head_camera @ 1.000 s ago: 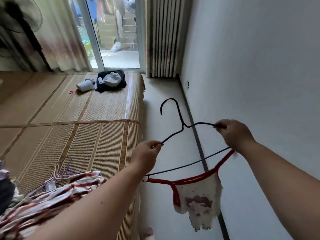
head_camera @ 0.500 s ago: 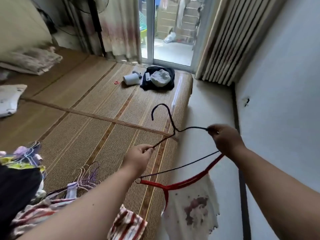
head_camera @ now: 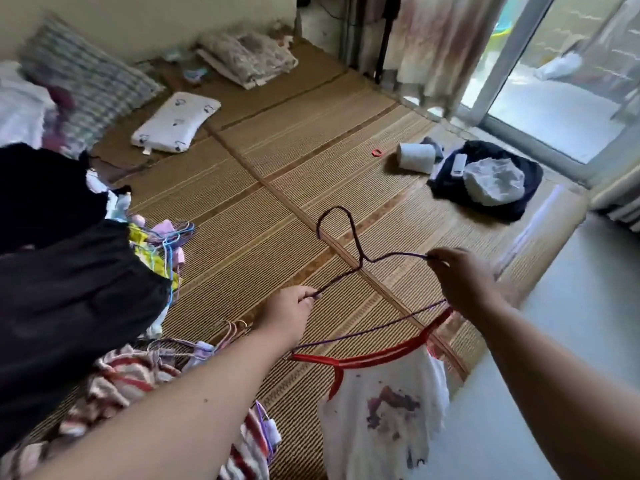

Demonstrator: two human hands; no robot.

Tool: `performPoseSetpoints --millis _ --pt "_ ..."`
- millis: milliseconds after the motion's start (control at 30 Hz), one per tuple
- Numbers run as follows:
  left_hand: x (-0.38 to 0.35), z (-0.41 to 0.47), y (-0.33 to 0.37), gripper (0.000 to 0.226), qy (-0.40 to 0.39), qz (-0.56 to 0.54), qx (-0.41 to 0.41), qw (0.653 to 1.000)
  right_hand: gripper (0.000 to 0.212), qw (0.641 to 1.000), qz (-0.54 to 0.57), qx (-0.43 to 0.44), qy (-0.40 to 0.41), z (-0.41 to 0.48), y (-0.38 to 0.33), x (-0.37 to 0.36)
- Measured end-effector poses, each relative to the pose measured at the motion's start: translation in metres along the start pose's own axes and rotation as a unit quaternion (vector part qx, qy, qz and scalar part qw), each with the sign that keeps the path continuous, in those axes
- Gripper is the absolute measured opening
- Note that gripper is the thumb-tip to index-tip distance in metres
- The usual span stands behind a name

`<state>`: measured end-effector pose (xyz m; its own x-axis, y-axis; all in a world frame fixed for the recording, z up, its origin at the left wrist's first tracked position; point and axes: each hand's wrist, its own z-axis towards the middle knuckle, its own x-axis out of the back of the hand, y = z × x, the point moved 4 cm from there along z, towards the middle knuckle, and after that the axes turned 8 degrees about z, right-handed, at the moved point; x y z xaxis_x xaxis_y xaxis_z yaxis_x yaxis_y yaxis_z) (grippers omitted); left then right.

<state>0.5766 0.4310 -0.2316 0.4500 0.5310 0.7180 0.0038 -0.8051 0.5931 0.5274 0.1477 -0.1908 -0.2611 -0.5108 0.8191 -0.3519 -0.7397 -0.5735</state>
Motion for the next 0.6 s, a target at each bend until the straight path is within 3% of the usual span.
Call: performPoseSetpoints --millis 267,467,600 --pt "-0.047 0.135 -0.042 0.022 0.088 0.059 0.091 0.990 0.018 0.995 0.002 0.057 -0.087 0.137 0.044 -0.121" --pt "-0.107 0.191 -0.103 0.024 0.064 0.073 0.156 0.983 0.016 0.979 -0.018 0.016 -0.204 0.174 0.095 -0.224" --pt "-0.130 0.213 -0.114 0.027 0.048 0.070 0.156 0.984 0.018 0.974 -0.039 -0.011 -0.224 0.182 0.117 -0.257"
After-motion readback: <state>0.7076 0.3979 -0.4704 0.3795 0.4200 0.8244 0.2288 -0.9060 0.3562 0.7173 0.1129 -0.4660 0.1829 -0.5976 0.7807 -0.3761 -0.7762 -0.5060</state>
